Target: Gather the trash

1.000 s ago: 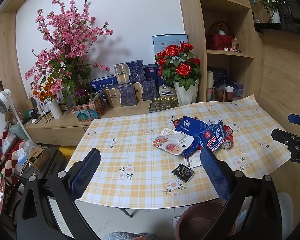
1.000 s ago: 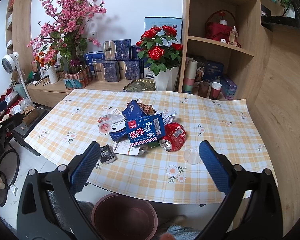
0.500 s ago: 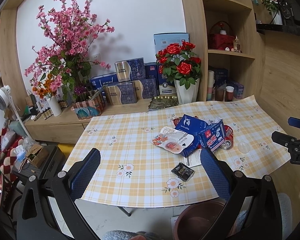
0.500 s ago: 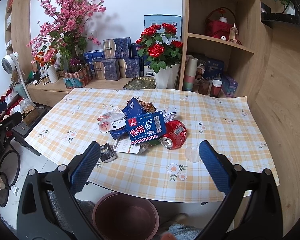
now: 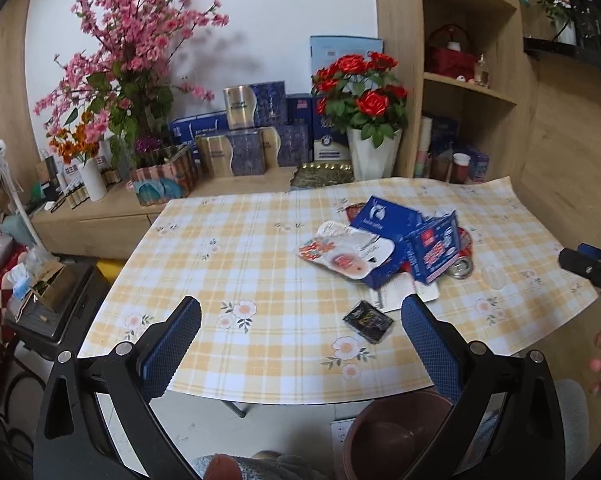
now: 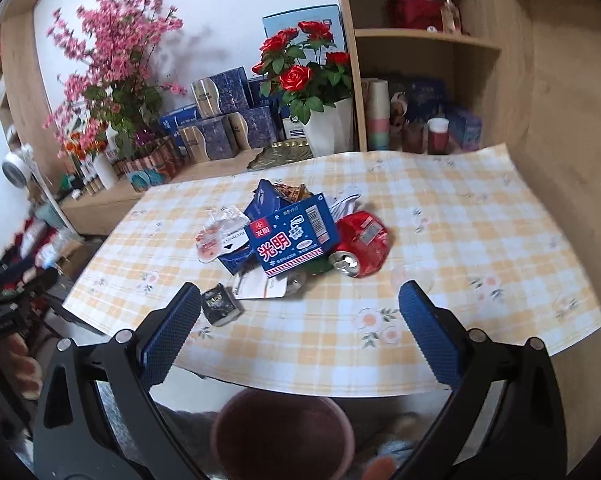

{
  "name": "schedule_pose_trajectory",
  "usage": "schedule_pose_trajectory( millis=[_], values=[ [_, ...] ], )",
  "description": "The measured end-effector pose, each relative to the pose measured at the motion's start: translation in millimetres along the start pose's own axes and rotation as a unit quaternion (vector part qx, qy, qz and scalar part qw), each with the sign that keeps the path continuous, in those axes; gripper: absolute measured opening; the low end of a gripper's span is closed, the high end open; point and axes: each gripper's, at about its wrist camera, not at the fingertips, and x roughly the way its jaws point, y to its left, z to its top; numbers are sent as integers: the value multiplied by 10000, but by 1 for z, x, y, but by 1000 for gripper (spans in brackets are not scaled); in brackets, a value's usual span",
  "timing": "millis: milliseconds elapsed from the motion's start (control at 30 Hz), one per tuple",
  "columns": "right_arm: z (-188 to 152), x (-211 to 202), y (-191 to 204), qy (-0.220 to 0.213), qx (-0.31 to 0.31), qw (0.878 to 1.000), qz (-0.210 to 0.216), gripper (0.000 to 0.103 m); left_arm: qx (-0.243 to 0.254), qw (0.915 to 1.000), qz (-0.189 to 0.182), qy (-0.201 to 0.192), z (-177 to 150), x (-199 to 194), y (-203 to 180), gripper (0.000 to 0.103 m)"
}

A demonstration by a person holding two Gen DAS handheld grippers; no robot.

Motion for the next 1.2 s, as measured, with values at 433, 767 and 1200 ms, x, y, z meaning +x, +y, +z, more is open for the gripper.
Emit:
schedule_pose_trajectory(
  millis=[433, 767, 1200],
  values=[
    [6, 124, 25, 184, -1224, 9923, -56, 98, -340, 9979, 31, 557, -9, 79, 10, 98],
    [11, 200, 37, 83, -1197, 9926, -175, 98, -592, 9944, 184, 857, -21, 102, 21, 98],
    [16, 240, 42, 100, -1517, 9873, -453, 98, -892, 9900, -210, 1068, -22, 113, 20, 97]
  ],
)
